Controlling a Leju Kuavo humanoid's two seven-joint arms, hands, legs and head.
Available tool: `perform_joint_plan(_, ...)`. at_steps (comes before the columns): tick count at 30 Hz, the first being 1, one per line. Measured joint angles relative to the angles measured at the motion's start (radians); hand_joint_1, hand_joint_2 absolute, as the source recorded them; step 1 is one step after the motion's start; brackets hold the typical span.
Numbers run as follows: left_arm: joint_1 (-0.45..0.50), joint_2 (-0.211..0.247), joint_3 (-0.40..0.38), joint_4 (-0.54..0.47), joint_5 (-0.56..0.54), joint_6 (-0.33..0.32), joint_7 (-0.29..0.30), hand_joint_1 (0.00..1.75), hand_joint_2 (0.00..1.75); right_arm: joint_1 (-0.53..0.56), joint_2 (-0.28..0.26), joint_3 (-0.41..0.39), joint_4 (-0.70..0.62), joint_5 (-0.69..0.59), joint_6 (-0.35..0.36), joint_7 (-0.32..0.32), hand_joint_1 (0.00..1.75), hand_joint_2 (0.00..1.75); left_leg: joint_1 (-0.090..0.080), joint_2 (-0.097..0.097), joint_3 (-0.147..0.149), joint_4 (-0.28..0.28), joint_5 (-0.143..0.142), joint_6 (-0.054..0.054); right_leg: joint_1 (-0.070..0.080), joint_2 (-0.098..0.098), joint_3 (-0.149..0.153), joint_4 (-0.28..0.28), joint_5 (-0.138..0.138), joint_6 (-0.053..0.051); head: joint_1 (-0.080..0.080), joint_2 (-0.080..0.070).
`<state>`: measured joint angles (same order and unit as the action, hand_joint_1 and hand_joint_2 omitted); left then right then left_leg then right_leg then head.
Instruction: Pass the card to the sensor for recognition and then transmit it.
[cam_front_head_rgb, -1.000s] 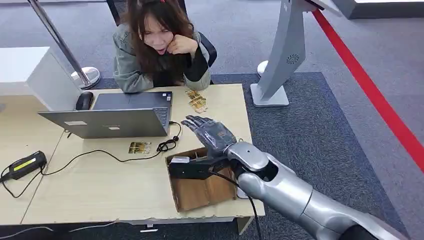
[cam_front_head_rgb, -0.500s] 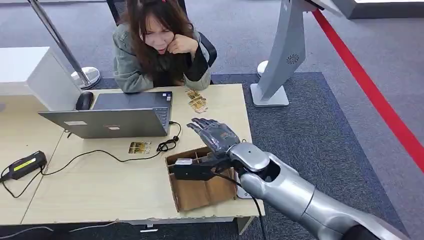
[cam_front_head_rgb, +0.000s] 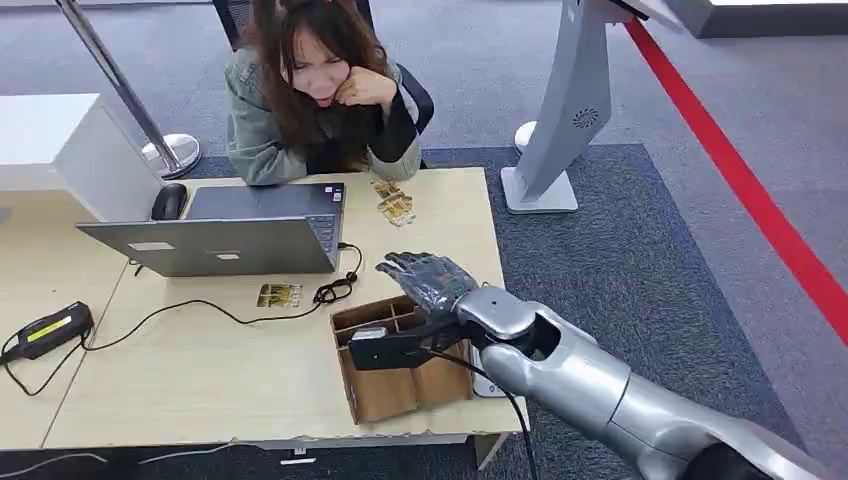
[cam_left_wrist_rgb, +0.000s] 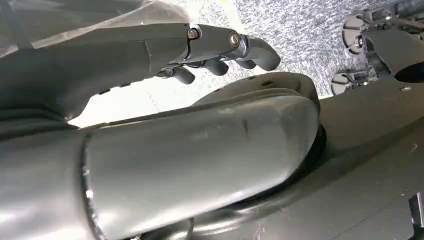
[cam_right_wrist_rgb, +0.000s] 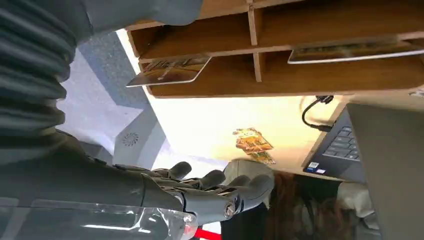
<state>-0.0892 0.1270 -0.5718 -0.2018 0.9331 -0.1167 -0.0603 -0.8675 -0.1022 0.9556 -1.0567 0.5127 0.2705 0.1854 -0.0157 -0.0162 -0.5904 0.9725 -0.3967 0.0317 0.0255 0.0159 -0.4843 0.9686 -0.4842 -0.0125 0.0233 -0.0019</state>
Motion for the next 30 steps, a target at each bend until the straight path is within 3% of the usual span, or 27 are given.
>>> perform_joint_plan(10, 0.0, 0.001, 0.0, 0.0, 0.001, 0.0, 0.0, 0.0, 0.0, -0.012, 0.0, 0.031, 0.015, -0.001, -0.021, 0.005, 0.21, 1.75, 0.0, 0.0, 0.0, 0.0, 0.0, 0.0, 0.0, 0.0, 0.0, 0.0, 0.0, 0.0, 0.0, 0.0)
perform_joint_plan(18, 0.0, 0.001, 0.0, 0.0, 0.001, 0.0, 0.0, 0.0, 0.0, -0.017, 0.001, 0.043, 0.03, 0.013, -0.054, 0.02, 0.56, 1.75, 0.0, 0.0, 0.0, 0.0, 0.0, 0.0, 0.0, 0.0, 0.0, 0.0, 0.0, 0.0, 0.0, 0.0)
perform_joint_plan(25, 0.0, 0.001, 0.0, 0.0, 0.002, 0.002, 0.0, 0.0, 0.0, -0.017, 0.002, 0.044, 0.039, 0.028, -0.063, 0.027, 0.42, 1.75, 0.0, 0.0, 0.0, 0.0, 0.0, 0.0, 0.0, 0.0, 0.0, 0.0, 0.0, 0.0, 0.0, 0.0)
perform_joint_plan(30, 0.0, 0.001, 0.0, 0.0, 0.002, 0.001, 0.0, 0.0, 0.0, -0.017, 0.005, 0.044, 0.046, 0.037, -0.064, 0.027, 0.42, 1.75, 0.0, 0.0, 0.0, 0.0, 0.0, 0.0, 0.0, 0.0, 0.0, 0.0, 0.0, 0.0, 0.0, 0.0)
